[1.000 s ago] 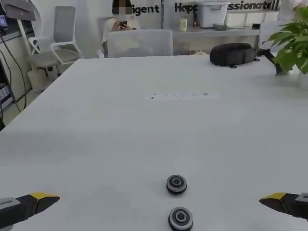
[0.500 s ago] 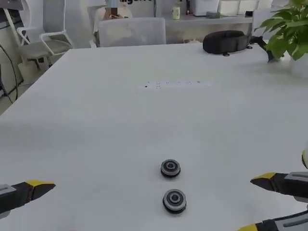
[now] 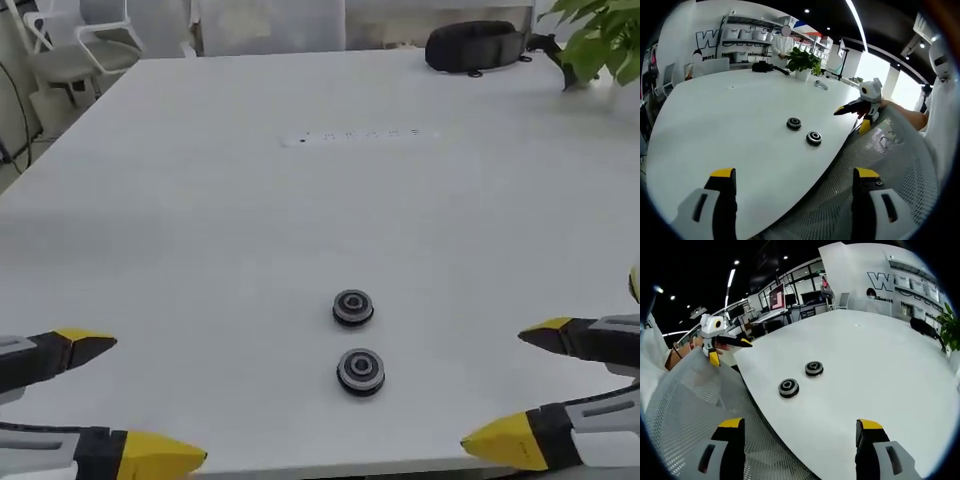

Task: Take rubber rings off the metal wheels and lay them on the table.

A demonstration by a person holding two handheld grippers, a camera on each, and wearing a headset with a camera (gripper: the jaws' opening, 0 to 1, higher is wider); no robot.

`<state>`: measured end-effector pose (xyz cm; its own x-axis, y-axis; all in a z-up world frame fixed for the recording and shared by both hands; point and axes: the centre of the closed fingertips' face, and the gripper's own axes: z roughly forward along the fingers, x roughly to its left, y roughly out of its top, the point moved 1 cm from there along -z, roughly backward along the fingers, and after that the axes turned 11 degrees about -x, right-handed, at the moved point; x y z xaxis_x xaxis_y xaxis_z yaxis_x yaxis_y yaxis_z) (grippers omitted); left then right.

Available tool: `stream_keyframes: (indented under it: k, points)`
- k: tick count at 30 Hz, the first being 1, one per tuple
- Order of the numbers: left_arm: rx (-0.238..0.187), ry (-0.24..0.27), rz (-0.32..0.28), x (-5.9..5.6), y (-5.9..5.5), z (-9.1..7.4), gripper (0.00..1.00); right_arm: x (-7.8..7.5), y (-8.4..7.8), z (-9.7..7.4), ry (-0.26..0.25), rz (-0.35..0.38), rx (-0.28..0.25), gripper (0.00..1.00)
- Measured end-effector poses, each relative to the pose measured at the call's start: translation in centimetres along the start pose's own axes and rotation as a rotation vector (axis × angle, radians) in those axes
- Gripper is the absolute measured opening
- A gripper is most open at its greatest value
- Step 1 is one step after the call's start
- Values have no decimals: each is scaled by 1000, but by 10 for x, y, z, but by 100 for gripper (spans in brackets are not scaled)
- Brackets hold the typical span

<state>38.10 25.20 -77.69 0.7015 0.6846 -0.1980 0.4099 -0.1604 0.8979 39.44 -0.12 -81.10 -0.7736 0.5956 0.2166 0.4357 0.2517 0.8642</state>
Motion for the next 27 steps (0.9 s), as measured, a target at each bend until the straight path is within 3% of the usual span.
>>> stream_keyframes:
  k: [6,12,15,27]
  points:
    - [-11,-2,2,0,2,0,95,2,-2,-1,9,-28,27,89]
    - [10,-29,19,-4,0,2,94,-1,-1,-1,2,-36,27,89]
    - [36,-47,50,-6,-2,3,94,-2,0,-1,3,-43,19,88]
    - [74,-129,145,-14,3,10,87,0,0,4,47,-111,46,85]
